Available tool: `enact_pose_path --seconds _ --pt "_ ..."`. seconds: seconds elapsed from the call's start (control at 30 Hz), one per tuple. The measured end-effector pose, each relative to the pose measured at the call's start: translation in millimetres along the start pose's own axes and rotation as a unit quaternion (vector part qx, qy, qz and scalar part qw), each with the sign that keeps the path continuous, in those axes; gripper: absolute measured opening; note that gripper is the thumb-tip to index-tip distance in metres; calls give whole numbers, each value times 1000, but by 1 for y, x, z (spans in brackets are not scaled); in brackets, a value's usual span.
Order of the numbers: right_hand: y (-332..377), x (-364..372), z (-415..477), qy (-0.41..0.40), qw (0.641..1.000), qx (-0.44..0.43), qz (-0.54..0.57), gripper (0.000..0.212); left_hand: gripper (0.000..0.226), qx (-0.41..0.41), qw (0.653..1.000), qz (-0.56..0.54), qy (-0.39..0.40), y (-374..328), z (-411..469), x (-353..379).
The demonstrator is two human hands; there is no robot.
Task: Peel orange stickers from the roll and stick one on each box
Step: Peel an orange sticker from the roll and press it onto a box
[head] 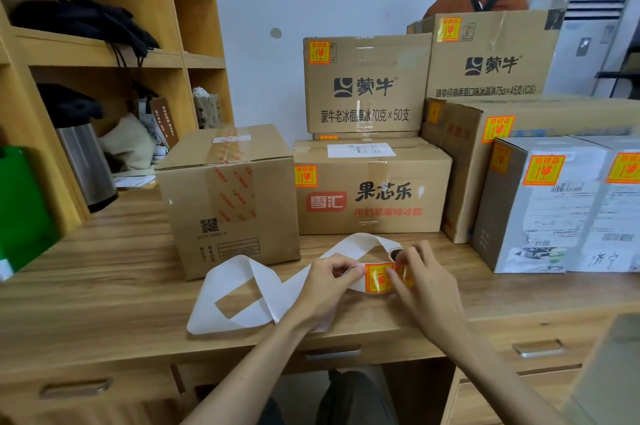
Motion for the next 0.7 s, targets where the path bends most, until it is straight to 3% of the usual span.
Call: enact_pose_path --seconds 0.1,0.3,0.7 --pt "19 4 -5 4 999 -32 15 21 12 4 1000 -10 11 -2 -1 2" --pt "13 20 -3 38 995 42 85 24 15 12 999 15 33 -3 -1 3" --pt "14 17 -7 40 992 61 100 24 20 1 999 25 39 -8 -6 4"
Point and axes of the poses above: each hand's wrist, its own z-axis towards the middle knuckle, its own x-axis out of the palm, y = z × x, the point moved 10 cm from there along z, towards the middle knuckle, and after that the axes turned 1 degree about -y, right-handed, at the moved point
